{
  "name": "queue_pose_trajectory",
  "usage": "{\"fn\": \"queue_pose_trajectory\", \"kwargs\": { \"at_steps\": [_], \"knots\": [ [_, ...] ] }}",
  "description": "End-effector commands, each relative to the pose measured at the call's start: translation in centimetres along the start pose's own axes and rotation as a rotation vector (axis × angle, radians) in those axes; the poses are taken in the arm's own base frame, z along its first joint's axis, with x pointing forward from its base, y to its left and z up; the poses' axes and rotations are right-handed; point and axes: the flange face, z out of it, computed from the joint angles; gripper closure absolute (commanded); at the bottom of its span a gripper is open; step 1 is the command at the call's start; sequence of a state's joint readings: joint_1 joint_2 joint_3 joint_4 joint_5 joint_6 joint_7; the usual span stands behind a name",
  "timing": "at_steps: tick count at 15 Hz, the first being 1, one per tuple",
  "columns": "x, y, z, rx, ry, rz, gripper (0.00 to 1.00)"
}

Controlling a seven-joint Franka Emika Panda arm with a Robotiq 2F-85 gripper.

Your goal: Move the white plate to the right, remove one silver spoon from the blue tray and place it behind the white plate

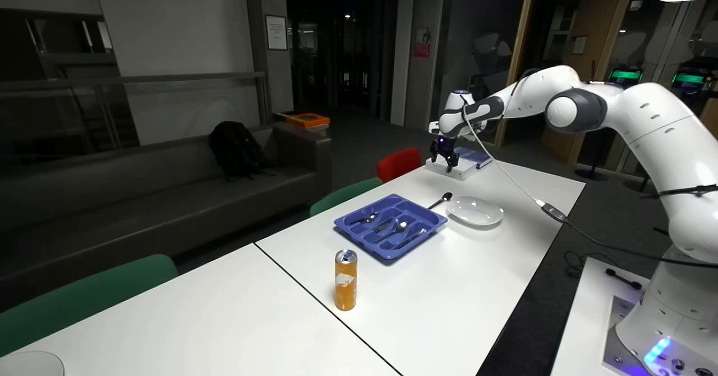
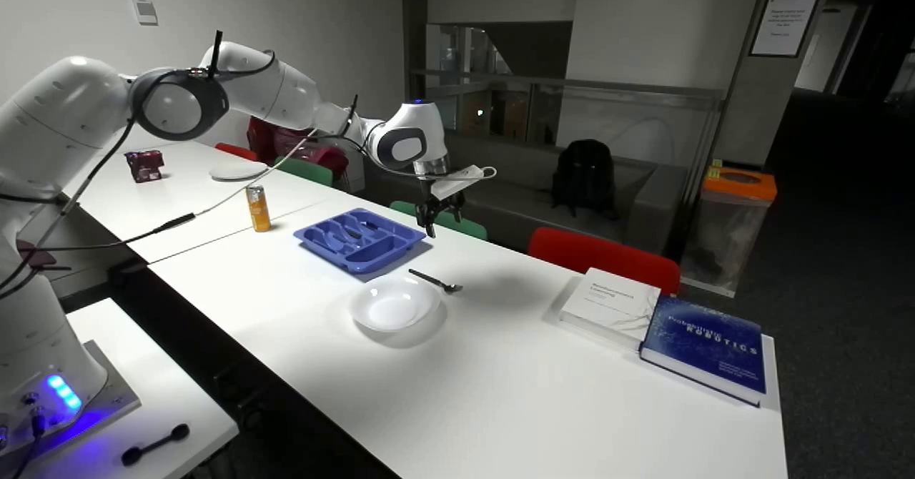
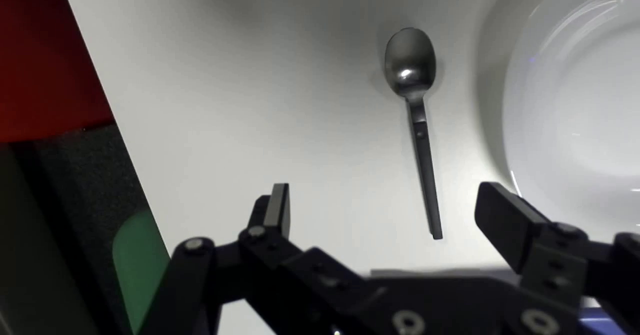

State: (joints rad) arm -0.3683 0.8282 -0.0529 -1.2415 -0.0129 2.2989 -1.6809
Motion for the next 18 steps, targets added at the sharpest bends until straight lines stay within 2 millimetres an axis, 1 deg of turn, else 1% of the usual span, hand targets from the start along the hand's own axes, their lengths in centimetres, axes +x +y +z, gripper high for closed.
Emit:
{"fn": "queue_pose_trajectory", "kwargs": {
  "at_steps": [1,5,11,14,15,16,18],
  "knots": [
    [-0.7,-3.5,-2.1,0.005,0.021,0.106,0.00],
    [-0.9,-6.6,-1.8,0.017,0.029,0.174,0.00],
    [-0.7,-12.8,0.5,0.060,0.012,0.252,0.00],
    [0.0,-15.0,1.7,0.100,0.012,0.269,0.00],
    [-0.2,-13.0,2.9,0.109,0.012,0.243,0.00],
    [-0.1,-13.7,3.2,0.121,0.013,0.249,0.00],
    [0.0,-14.2,3.3,0.128,0.013,0.252,0.00]
  ]
}}
